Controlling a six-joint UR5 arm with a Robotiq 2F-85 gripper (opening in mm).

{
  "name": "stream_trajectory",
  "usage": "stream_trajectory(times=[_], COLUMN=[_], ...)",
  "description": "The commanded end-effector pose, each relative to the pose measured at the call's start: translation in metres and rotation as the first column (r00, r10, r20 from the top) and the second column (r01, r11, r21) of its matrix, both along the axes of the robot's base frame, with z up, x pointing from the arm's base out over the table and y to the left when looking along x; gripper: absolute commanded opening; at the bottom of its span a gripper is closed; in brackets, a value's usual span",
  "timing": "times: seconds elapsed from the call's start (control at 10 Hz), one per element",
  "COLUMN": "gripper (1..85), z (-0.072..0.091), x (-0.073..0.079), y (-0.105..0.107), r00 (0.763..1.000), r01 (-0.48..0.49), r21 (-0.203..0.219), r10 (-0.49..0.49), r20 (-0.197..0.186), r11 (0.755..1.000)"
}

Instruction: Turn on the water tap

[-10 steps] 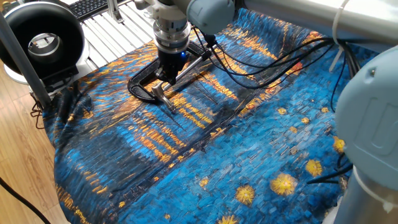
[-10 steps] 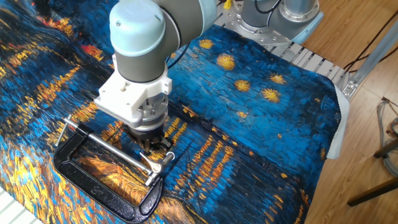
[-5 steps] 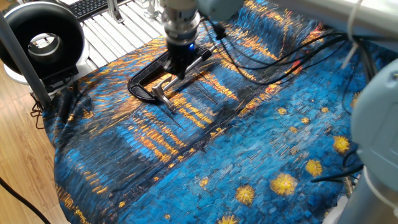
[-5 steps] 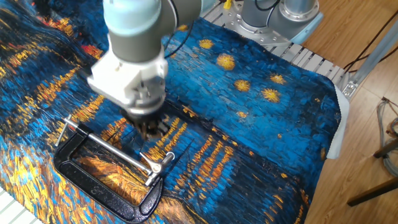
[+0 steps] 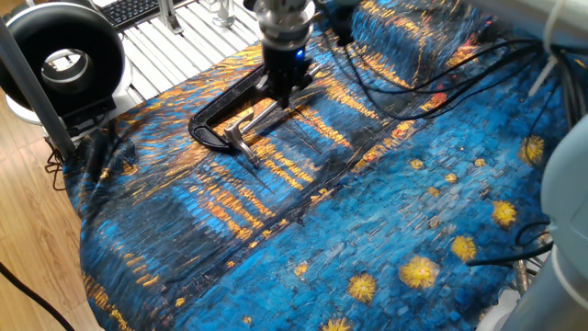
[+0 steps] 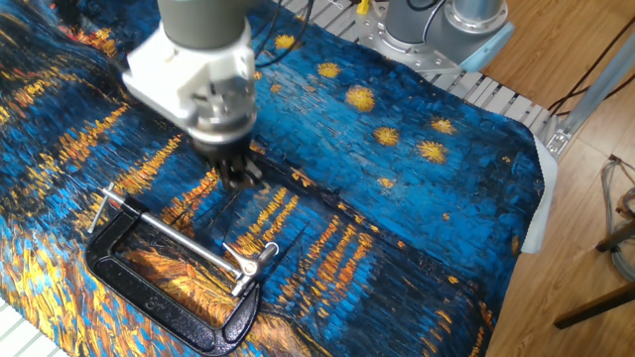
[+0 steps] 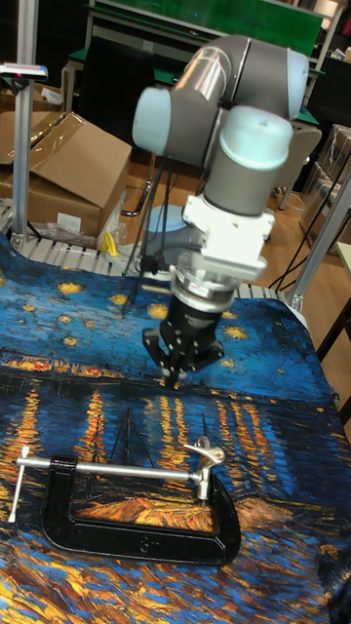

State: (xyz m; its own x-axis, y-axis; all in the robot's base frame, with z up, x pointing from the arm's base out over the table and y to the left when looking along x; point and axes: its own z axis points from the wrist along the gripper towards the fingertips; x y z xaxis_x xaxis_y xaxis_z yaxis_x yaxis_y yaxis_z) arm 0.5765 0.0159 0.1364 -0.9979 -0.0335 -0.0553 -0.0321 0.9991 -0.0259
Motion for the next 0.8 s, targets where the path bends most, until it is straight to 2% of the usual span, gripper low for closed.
stream_trajectory(times=[0.0,0.3,0.7], gripper=[1.0,1.0,1.0], z=[0.0066,0.0031,0.0014], x=[-0.0097,-0.0048,-0.0032], y=[-0.0128,-0.0035,-0.0100], r00=[0.999,0.999,1.000], r01=[0.036,0.044,0.020], r21=[-0.006,0.029,0.009], r10=[-0.036,-0.043,-0.020], r20=[-0.014,-0.012,0.002], r11=[0.999,0.999,1.000])
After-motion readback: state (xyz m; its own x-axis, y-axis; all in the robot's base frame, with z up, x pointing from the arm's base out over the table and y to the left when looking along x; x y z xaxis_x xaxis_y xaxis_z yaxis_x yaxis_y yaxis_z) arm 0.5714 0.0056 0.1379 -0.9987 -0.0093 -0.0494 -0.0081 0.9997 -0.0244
